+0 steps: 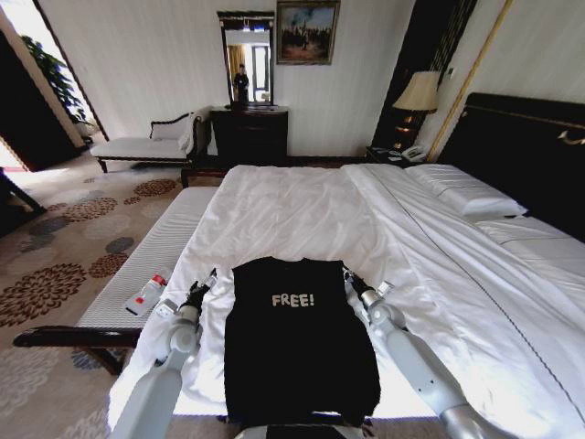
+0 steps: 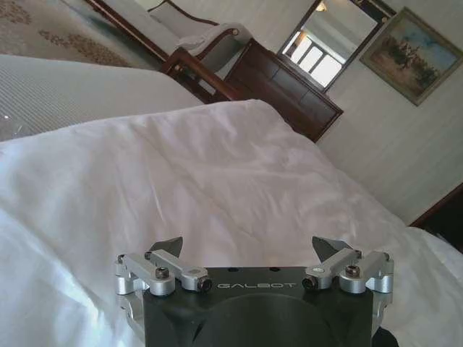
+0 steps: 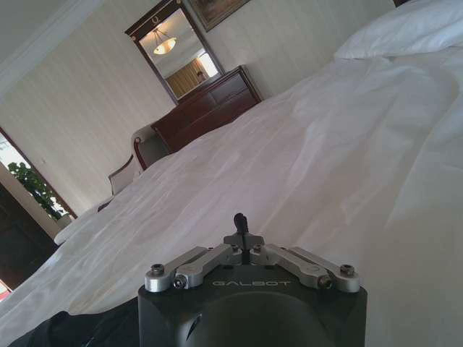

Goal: Fold the clothes on the bed.

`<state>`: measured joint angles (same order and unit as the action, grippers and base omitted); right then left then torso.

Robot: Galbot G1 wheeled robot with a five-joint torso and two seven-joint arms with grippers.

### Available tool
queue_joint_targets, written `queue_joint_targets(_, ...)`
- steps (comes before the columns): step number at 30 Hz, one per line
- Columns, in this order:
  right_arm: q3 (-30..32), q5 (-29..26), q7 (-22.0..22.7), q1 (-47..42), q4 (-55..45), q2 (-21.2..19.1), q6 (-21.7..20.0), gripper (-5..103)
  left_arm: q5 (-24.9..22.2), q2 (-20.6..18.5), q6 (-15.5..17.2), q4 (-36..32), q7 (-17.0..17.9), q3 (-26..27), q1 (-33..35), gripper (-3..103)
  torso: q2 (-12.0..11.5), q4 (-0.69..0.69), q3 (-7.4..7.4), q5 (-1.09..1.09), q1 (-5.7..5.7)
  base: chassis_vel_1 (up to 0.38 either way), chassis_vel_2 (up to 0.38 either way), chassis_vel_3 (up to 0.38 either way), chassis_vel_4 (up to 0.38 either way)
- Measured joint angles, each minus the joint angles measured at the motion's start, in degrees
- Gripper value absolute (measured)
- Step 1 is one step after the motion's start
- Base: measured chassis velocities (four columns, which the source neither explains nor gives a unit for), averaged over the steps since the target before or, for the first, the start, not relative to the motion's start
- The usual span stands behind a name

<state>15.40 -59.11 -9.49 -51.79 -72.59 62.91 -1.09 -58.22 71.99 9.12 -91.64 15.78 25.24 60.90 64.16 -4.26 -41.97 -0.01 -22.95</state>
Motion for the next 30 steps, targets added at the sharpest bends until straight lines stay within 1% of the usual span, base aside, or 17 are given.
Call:
queue_joint_targets(3,-0.01,0.09,0.03,0.19,0.20,0.11,0.14,0,-0.25,1.14,0.16,7.99,-0.34,-3.11,-5.37,100,0.00,0.00,0.00,0.00,0.00,0.000,0.000,0.000,0.000)
queue_joint_targets(4,-0.01,0.09,0.03,0.19,0.20,0.11,0.14,0,-0.25,1.14,0.16,7.99,-0.34,-3.11,-5.37,100,0.00,0.00,0.00,0.00,0.00,0.000,0.000,0.000,0.000)
queue_joint_targets(5,-0.01,0.14,0.06,0.20,0.25,0.11,0.15,0,-0.26,1.72,0.12,9.88,-0.76,-3.64,-6.31,100,0.00,0.01,0.00,-0.01,0.00,0.000,0.000,0.000,0.000)
queue_joint_targets(8,0.12,0.40,0.18,-0.06,0.19,0.14,0.23,0,-0.20,4.76,-1.00,15.89,-3.59,-4.87,-8.45,100,0.00,0.01,0.00,0.01,0.00,0.000,0.000,0.000,0.000)
queue_joint_targets(9,0.12,0.40,0.18,-0.06,0.19,0.14,0.23,0,-0.20,4.76,-1.00,15.89,-3.59,-4.87,-8.45,100,0.00,0.01,0.00,0.01,0.00,0.000,0.000,0.000,0.000)
queue_joint_targets(11,0.38,0.50,0.28,-0.40,-0.24,0.02,0.30,0,-0.41,6.67,-1.74,17.34,-5.37,-5.12,-8.75,100,0.00,0.03,0.01,0.04,0.00,0.000,0.000,0.000,0.000)
queue_joint_targets(13,0.62,0.61,0.37,-0.62,-0.57,-0.25,0.34,0,-1.15,7.72,-2.42,17.79,-6.60,-5.38,-9.03,100,0.00,0.03,0.01,0.01,0.00,0.000,0.000,0.000,0.000)
queue_joint_targets(19,0.99,0.65,0.53,-0.71,-0.77,-0.75,0.41,0,-3.92,8.94,-3.23,18.58,-7.87,-5.87,-11.20,100,0.00,-0.01,0.00,-0.01,0.00,0.000,0.000,0.000,0.000)
queue_joint_targets(20,1.06,0.67,0.57,-0.71,-0.77,-0.77,0.44,0,-4.43,9.17,-3.36,19.23,-7.97,-6.07,-12.19,103,0.00,-0.02,0.00,0.00,0.00,0.000,0.000,0.000,0.000)
queue_joint_targets(23,1.16,0.81,0.68,-0.83,-0.74,-0.48,0.55,0,-4.43,9.43,-3.48,20.92,-8.04,-6.69,-13.74,97,0.00,-0.01,0.00,0.00,0.00,0.000,0.000,0.000,0.000)
queue_joint_targets(25,1.16,0.87,0.69,-0.88,-0.73,-0.41,0.58,0,-4.33,9.49,-3.52,21.18,-8.09,-6.78,-13.95,97,0.00,0.00,0.00,0.00,0.00,0.000,0.000,0.000,0.000)
queue_joint_targets(26,1.16,1.00,0.69,-0.90,-0.70,-0.34,0.63,0,-4.10,9.63,-3.66,21.47,-8.12,-6.81,-14.18,88,0.00,0.00,0.00,0.00,0.00,0.000,0.000,0.000,0.000)
queue_joint_targets(27,1.16,1.03,0.69,-0.90,-0.68,-0.33,0.67,0,-4.01,9.71,-3.73,21.52,-8.12,-6.76,-14.25,88,0.00,0.00,0.00,-0.01,0.00,0.000,0.000,0.000,0.000)
queue_joint_targets(29,1.17,1.15,0.70,-0.85,-0.49,-0.27,0.76,0,-3.89,9.81,-3.88,21.55,-8.06,-6.30,-14.26,77,0.00,0.00,0.00,0.00,0.00,0.000,0.000,0.000,0.000)
queue_joint_targets(30,1.17,1.15,0.70,-0.85,-0.49,-0.27,0.76,0,-3.89,9.81,-3.88,21.55,-8.06,-6.30,-14.26,77,0.00,0.00,0.00,0.00,0.00,0.000,0.000,0.000,0.000)
